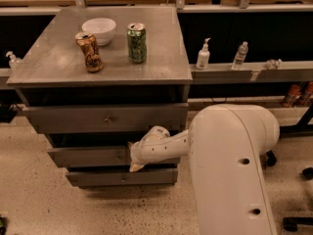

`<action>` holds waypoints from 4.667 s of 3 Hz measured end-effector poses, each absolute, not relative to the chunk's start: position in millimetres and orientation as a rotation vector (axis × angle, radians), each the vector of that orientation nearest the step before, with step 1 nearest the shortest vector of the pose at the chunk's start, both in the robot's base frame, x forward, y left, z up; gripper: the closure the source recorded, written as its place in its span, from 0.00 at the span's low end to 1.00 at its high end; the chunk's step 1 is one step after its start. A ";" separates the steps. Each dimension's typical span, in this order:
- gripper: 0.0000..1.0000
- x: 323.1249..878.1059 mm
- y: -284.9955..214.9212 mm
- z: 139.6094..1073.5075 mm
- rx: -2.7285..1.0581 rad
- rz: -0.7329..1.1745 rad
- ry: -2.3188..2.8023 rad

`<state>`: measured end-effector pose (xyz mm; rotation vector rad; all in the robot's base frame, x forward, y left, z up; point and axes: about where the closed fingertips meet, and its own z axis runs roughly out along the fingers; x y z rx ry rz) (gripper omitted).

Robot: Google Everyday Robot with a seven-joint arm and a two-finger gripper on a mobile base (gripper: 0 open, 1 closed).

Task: Open middle drawer

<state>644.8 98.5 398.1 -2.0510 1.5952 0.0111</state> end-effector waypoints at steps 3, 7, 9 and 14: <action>0.37 628.0 105.3 407.4 -2.056 0.085 1.599; 0.00 626.1 101.8 438.8 -2.084 0.026 1.577; 0.32 595.2 85.6 423.3 -2.064 0.138 1.717; 0.49 585.5 79.7 422.5 -2.043 0.209 1.775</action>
Offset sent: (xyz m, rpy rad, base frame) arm -0.0567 -0.0020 0.0782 0.1413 0.1077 0.0458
